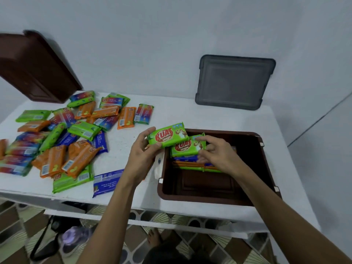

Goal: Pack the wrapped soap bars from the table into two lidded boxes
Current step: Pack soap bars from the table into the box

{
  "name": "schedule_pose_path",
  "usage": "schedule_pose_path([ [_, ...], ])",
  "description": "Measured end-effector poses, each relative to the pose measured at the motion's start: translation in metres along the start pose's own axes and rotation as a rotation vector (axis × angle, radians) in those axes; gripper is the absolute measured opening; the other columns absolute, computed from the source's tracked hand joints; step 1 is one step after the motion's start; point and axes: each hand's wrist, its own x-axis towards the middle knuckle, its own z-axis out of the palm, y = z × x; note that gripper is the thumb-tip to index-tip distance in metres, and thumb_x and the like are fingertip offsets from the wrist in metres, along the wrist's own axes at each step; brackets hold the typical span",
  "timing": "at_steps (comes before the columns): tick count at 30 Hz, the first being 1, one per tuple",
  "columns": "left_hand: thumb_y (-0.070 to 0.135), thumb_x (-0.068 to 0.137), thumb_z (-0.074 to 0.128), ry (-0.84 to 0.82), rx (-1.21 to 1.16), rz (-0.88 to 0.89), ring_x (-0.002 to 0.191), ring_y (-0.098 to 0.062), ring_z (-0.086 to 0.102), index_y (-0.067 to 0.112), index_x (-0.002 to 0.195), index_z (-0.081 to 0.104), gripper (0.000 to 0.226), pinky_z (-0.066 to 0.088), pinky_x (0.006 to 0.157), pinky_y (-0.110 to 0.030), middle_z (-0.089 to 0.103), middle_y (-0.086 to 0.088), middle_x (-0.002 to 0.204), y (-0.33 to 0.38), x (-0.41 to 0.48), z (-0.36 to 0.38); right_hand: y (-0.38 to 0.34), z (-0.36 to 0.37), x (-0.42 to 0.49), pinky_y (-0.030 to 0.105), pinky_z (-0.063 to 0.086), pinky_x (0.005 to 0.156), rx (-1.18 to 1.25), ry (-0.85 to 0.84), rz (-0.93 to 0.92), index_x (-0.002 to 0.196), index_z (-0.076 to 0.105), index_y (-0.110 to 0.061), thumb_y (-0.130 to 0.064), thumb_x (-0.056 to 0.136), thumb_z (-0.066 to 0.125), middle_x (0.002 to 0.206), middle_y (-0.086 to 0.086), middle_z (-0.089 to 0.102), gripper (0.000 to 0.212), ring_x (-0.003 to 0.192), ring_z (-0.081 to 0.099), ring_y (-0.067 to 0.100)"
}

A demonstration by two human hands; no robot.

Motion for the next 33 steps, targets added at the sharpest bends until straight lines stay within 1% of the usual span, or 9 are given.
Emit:
schedule_pose_path([
  [5,0.011,0.095,0.058,-0.019,0.073,0.016,0.117,-0.021,0.062,0.023,0.139,0.046,0.047,0.055,0.087,-0.027,0.061,-0.009,0.128,0.0,-0.001,-0.001,0.013,0.0,0.003,0.031,0.051,0.061,-0.557,-0.033,-0.093,0.127,0.056,-0.033,-0.022,0.094,0.057,0.058,0.001,0.063,0.034,0.058,0.059,0.011],
  [8,0.013,0.094,0.06,-0.066,0.161,0.058,0.116,-0.017,0.062,0.025,0.138,0.047,0.048,0.055,0.089,-0.028,0.06,-0.005,0.128,0.004,0.001,-0.002,0.006,-0.002,-0.004,0.024,0.038,0.05,-0.611,0.033,-0.146,0.132,0.051,-0.034,-0.029,0.095,0.057,0.051,-0.011,0.048,0.037,0.051,0.05,0.003],
  [11,0.014,0.093,0.062,-0.133,0.23,0.088,0.115,-0.014,0.061,0.027,0.137,0.048,0.048,0.055,0.088,-0.026,0.06,-0.002,0.128,0.014,0.001,0.003,-0.006,-0.003,-0.014,0.037,0.056,0.064,-0.187,0.184,-0.159,0.127,0.054,-0.033,-0.026,0.095,0.06,0.064,-0.001,0.064,0.034,0.063,0.065,0.011],
  [15,0.024,0.09,0.065,-0.308,0.294,0.093,0.115,-0.018,0.062,0.033,0.134,0.05,0.048,0.057,0.086,-0.032,0.06,-0.001,0.129,0.022,0.002,0.028,-0.026,-0.011,-0.022,0.037,0.059,0.08,0.493,0.028,-0.047,0.125,0.057,-0.019,-0.011,0.096,0.057,0.11,0.015,0.069,0.03,0.097,0.07,0.029],
  [18,0.029,0.093,0.063,-0.344,0.573,0.273,0.116,-0.008,0.058,0.034,0.136,0.049,0.045,0.053,0.092,-0.029,0.058,0.004,0.13,0.018,0.009,0.041,-0.019,-0.028,-0.029,0.034,0.06,0.077,0.589,0.081,-0.023,0.115,0.062,0.0,-0.002,0.095,0.056,0.117,0.016,0.067,0.021,0.104,0.069,0.03],
  [23,0.029,0.093,0.059,-0.085,1.093,0.509,0.123,-0.017,0.046,0.025,0.131,0.057,0.038,0.045,0.103,-0.039,0.049,-0.001,0.134,-0.007,0.02,0.02,0.01,-0.062,-0.044,0.035,0.061,0.075,0.284,0.313,0.049,0.104,0.068,-0.009,0.003,0.094,0.053,0.113,0.015,0.067,0.021,0.095,0.072,0.023],
  [26,0.018,0.093,0.059,-0.03,1.085,0.452,0.124,-0.021,0.047,0.017,0.124,0.063,0.031,0.045,0.103,-0.042,0.045,-0.005,0.139,-0.023,0.017,0.013,0.023,-0.068,-0.042,0.035,0.062,0.074,0.089,0.298,0.107,0.107,0.067,-0.011,-0.001,0.094,0.055,0.114,0.013,0.066,0.021,0.094,0.07,0.019],
  [29,0.014,0.093,0.058,0.005,1.045,0.452,0.124,-0.021,0.048,0.014,0.12,0.065,0.028,0.042,0.102,-0.034,0.046,-0.005,0.14,-0.027,0.016,0.015,0.029,-0.057,-0.036,0.023,0.059,0.065,-0.164,0.352,0.099,0.115,0.066,-0.016,-0.014,0.094,0.06,0.107,0.007,0.067,0.022,0.08,0.068,0.008],
  [33,0.016,0.093,0.059,0.017,1.06,0.45,0.123,-0.02,0.049,0.017,0.119,0.065,0.027,0.044,0.101,-0.032,0.046,-0.004,0.14,-0.026,0.017,0.018,0.037,-0.033,-0.03,0.03,0.046,0.062,-0.742,0.415,0.018,0.124,0.062,-0.019,-0.028,0.097,0.052,0.094,0.007,0.06,0.03,0.079,0.056,0.02],
])
